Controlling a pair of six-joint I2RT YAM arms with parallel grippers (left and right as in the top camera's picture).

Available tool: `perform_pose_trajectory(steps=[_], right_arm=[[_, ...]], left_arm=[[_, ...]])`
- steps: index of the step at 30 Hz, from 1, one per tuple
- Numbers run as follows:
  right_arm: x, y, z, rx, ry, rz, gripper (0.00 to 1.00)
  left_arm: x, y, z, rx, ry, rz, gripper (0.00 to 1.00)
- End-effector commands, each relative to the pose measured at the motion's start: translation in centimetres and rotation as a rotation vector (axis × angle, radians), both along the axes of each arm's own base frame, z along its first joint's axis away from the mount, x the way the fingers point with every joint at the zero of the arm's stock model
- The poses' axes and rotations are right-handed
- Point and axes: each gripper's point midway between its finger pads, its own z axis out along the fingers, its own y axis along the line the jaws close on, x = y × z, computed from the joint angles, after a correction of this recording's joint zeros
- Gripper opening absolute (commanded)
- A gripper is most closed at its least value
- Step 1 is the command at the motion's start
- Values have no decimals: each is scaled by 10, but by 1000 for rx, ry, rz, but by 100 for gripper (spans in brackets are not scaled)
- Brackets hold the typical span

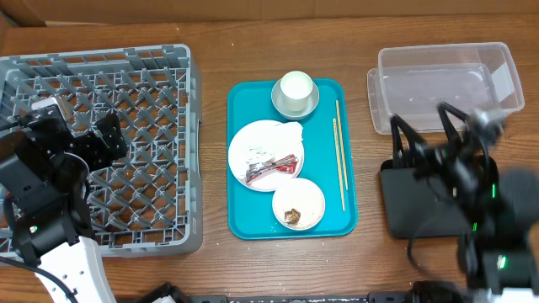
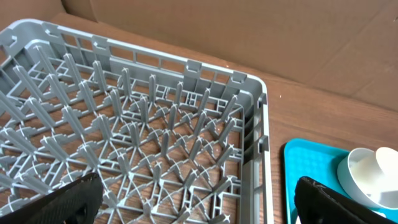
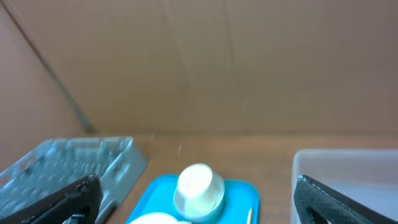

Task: Sort waste into correct bins and load items into the dishwasher
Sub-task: 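Move the right gripper over the white plate toward the tissue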

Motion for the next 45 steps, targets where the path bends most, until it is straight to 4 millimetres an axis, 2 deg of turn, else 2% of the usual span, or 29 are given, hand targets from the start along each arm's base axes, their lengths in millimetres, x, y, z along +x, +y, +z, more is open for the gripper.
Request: perform_pose_trajectory(steps=[1,5,9,13,15,17,19,21,23,25,30,33,36,39,45], right_arm=[[14,28,14,-52,47,175,100],[24,73,9,-45,167,393,100],[21,120,-1,44,225,644,100],[16,143,-26,203,441,763,100],[24,151,-37,215,466,773,100],[39,156,-53,213,500,726,100],[59,155,-79,247,616,573,100],[70,158,-103,243,690,452,100],[77,164,-126,206,737,317,96],[79,171,-139,163,753,224,92],[79,195,-142,19,768,130,92],[79,209,-146,-71,832,133,92],[79,217,-161,-188,918,157,93],[80,228,-176,-267,919,197,100],[86,228,-198,-315,926,154,100]], left_arm=[[2,0,6,-16,-16,-4,100],[2,0,6,-16,-16,-4,100],[2,0,6,-16,-16,-4,100],[2,0,6,-16,-16,-4,100],[2,0,6,-16,-16,-4,100],[2,0,6,-16,-16,-4,100],[2,0,6,-16,-16,-4,100],[2,0,6,-16,-16,-4,100],[2,0,6,-16,-16,-4,100],[2,0,6,-16,-16,-4,100],[2,0,6,-16,-16,-4,100],[2,0,6,-16,-16,-4,100],[2,0,6,-16,-16,-4,100],[2,0,6,-16,-16,-4,100],[2,0,6,-16,-16,-4,100]])
